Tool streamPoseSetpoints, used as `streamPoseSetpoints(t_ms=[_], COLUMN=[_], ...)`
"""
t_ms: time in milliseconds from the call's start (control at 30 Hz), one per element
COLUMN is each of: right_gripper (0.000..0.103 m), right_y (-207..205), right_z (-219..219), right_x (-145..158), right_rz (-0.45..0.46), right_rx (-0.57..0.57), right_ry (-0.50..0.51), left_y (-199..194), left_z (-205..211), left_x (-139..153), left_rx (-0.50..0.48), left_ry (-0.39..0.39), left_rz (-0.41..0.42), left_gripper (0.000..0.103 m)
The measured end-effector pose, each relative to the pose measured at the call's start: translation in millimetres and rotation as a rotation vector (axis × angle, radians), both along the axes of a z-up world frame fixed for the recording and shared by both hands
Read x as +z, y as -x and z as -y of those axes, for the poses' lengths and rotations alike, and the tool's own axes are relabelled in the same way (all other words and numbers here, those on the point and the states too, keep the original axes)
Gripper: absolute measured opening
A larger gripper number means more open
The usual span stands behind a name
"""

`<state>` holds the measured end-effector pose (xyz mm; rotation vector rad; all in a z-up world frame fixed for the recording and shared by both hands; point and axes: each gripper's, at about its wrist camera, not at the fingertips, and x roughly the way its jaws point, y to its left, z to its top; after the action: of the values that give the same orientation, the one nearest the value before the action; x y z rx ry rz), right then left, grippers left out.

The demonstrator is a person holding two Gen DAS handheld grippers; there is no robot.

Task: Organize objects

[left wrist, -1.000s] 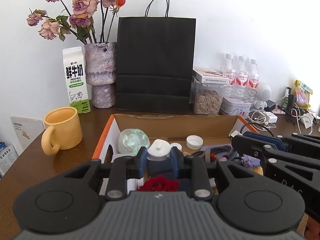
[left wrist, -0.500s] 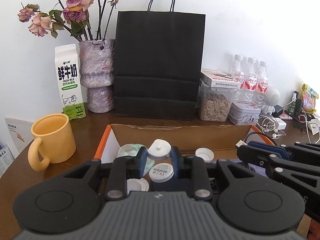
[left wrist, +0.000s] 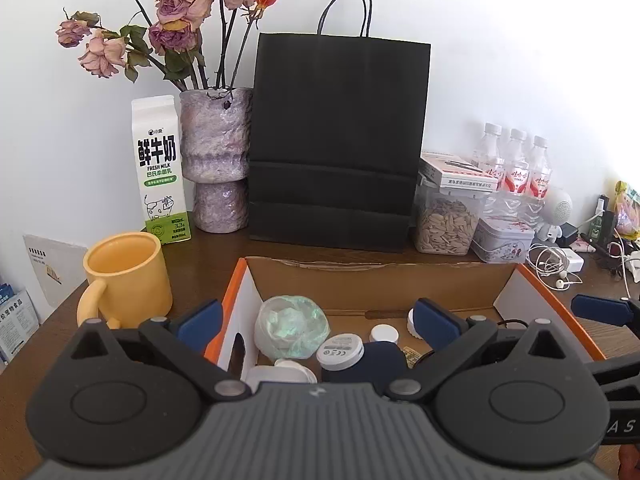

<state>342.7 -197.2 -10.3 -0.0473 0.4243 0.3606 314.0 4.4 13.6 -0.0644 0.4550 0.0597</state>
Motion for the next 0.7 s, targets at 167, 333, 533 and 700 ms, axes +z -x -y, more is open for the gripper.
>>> streamPoseSetpoints(t_ms=[167,333,533,700], right_gripper=[0.103,0.103,0.103,0.103], right_y=[25,69,132,178], right_z=[2,6,12,15], right_x=[9,20,30,35], right_rz=[0.02,0.02,0.017,0.017], right_rx=[-0.012,-0.02,-0.018,-0.018], right_ry=[0.012,-0.001,-0.003,-0.009], left_y=[28,73,134,174], left_z=[1,3,6,6], left_x=[4,12,14,12], left_rx=[-0.001,-0.033,-0.049,-0.043], left_ry=[-0.014,-0.029,-0.052,-0.045], left_rz=[-0.014,-0.064,-0.1,-0.13], left_gripper=[0.103,0.103,0.103,0.103])
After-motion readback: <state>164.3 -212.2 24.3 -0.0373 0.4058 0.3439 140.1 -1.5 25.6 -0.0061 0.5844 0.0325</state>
